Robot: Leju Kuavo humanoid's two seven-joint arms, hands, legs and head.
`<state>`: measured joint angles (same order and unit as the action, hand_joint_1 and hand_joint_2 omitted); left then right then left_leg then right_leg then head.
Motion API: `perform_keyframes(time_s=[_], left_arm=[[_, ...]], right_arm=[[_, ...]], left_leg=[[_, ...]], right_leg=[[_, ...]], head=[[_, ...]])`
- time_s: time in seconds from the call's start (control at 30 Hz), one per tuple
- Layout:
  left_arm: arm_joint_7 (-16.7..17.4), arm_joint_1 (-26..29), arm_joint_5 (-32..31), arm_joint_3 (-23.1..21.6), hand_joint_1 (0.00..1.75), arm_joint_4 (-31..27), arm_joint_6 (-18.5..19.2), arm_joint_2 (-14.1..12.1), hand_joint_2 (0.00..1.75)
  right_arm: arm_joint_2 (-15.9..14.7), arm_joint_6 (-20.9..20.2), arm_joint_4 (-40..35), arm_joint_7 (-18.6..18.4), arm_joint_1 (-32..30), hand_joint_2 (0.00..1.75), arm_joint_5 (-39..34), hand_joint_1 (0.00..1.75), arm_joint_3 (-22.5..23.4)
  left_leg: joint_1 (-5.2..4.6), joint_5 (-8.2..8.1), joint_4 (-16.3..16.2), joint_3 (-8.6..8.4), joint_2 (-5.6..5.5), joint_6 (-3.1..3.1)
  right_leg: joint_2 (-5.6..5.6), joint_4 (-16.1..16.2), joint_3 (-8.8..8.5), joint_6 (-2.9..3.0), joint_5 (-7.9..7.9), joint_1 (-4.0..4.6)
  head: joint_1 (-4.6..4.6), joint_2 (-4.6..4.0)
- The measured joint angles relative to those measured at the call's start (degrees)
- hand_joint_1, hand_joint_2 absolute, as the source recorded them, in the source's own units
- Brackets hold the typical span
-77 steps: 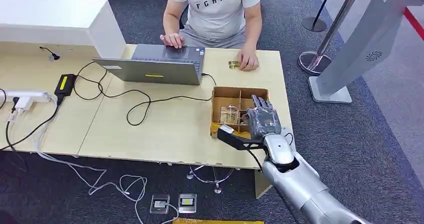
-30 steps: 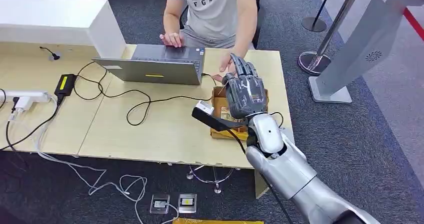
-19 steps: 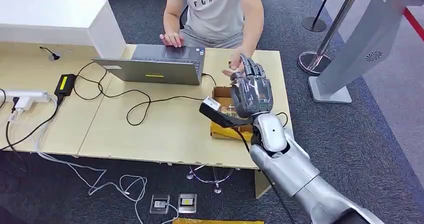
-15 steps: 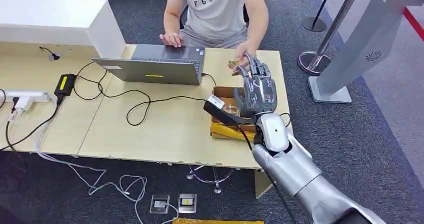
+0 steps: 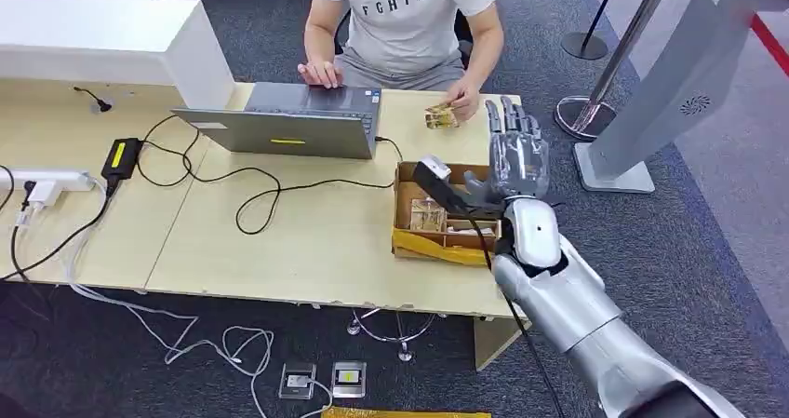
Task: Pass the card to the sensor for recognition and then transmit it.
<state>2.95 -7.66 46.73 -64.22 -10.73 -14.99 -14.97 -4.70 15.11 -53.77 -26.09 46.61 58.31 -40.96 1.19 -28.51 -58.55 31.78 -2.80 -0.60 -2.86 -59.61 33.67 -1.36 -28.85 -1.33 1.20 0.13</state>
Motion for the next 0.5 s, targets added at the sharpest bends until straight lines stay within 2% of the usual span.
perform_keyframes(time_s=[0.2,0.33,0.5], left_arm=[[0.00,0.12,1.51,0.04,0.00,0.00,-0.76,0.00,0.00],[0.20,0.21,2.80,0.22,0.00,0.00,-1.42,0.15,0.00],[1.38,0.41,3.87,0.35,0.00,0.00,-1.57,0.50,0.00]], right_arm=[[-5.38,-4.01,-0.48,-3.92,0.51,1.75,2.67,0.00,3.70],[-10.02,-5.86,-0.94,-5.99,-0.37,1.75,2.16,0.00,6.86],[-15.55,-13.69,-1.29,-12.38,-2.99,1.75,0.63,0.00,10.13]], left_leg=[[-0.01,0.00,-0.02,-0.01,0.00,0.00],[-0.01,-0.01,-0.02,0.00,-0.01,0.00],[-0.01,-0.01,-0.03,0.00,-0.01,0.00]], right_leg=[[-0.01,0.01,0.01,-0.01,0.00,-0.01],[0.02,0.02,0.02,-0.01,0.00,-0.01],[0.02,0.04,0.03,-0.01,0.00,-0.01]], head=[[0.00,0.00],[-0.02,0.00],[0.00,0.00]])
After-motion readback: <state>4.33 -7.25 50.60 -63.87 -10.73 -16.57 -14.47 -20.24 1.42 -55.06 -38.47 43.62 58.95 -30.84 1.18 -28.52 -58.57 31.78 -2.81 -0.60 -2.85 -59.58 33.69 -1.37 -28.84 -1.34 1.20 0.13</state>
